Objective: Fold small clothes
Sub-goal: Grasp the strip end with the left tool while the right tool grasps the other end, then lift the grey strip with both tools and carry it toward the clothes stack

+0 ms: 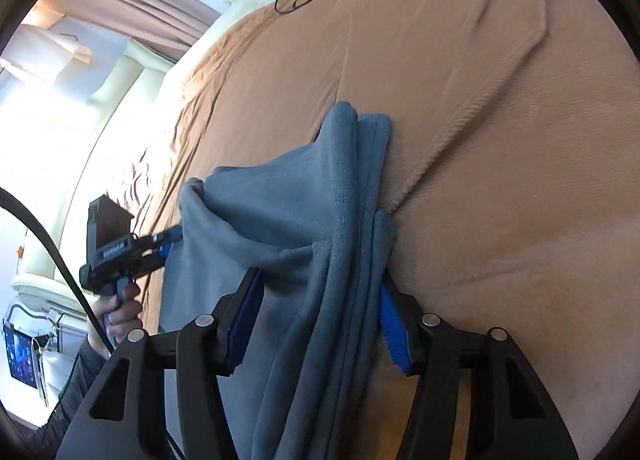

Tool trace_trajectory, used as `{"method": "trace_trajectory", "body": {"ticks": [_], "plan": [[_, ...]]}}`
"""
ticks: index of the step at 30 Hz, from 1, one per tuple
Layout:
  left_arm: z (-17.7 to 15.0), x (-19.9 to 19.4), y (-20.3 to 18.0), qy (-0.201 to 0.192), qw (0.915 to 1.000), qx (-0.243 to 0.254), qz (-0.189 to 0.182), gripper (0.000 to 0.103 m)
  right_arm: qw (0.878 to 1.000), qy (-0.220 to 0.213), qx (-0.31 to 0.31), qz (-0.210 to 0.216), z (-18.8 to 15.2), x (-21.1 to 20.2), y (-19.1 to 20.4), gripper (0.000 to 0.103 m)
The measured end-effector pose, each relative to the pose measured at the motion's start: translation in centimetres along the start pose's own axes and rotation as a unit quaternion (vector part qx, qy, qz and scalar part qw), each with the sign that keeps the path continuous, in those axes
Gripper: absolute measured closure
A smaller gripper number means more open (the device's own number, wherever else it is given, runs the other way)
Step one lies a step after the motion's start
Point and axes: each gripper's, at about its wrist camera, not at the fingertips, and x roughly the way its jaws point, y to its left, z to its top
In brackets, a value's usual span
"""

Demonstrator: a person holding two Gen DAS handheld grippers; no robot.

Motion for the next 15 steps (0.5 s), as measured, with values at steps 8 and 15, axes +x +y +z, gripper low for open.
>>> {"method": "trace_trajectory", "body": {"ticks": [8, 15], "plan": [[0.9, 1.1, -0.7, -0.001, 0.9999, 0.002, -0.012, 0.082, 1.000, 0.001, 0.006, -0.002, 0.6, -0.5, -2.2, 0.082], [0.7, -1.2, -2.0, -0.020, 0.9992, 0.018, -0.031, 0.096, 0.999, -0.036, 0.016, 0.021, -1.4, -3.5, -2.3, 0.090]]}}
